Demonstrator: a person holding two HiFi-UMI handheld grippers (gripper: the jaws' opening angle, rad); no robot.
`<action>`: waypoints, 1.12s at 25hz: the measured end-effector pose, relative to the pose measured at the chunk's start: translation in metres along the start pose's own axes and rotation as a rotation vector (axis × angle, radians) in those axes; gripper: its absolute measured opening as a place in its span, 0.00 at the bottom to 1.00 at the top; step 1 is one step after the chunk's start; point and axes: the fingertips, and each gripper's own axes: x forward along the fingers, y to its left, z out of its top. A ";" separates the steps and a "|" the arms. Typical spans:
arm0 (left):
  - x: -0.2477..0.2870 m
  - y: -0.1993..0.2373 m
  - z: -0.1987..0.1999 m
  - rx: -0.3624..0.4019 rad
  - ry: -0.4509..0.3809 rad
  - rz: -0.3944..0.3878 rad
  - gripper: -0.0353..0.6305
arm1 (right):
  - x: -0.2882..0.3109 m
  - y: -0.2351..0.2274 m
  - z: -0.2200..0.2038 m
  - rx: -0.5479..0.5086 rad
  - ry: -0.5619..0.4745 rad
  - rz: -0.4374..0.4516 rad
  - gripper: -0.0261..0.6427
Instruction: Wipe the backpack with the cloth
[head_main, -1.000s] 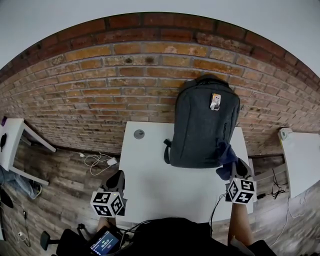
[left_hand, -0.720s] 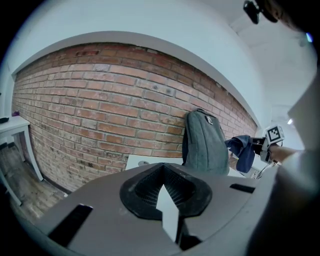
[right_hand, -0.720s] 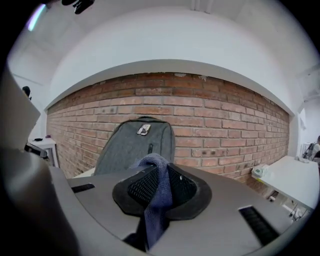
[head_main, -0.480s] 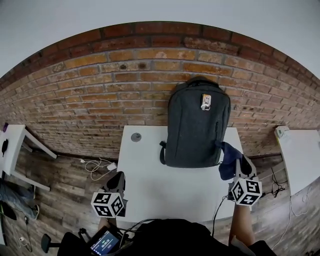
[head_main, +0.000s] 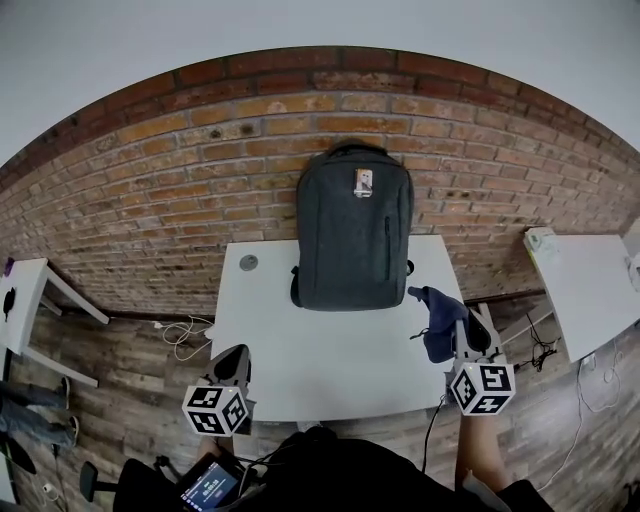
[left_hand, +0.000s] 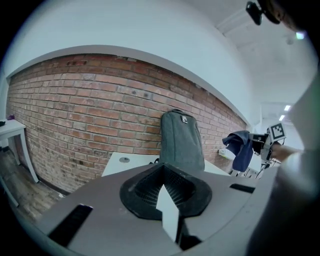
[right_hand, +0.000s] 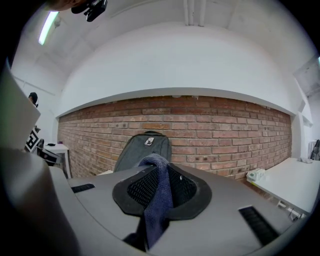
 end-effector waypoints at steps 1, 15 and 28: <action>-0.006 -0.010 -0.003 0.007 0.002 -0.005 0.05 | -0.011 -0.002 -0.001 0.001 -0.002 0.005 0.11; -0.135 -0.118 -0.063 0.045 -0.017 0.079 0.05 | -0.170 -0.031 -0.025 0.027 -0.011 0.093 0.11; -0.220 -0.173 -0.097 0.059 0.004 0.118 0.05 | -0.268 -0.045 -0.047 0.085 0.013 0.114 0.11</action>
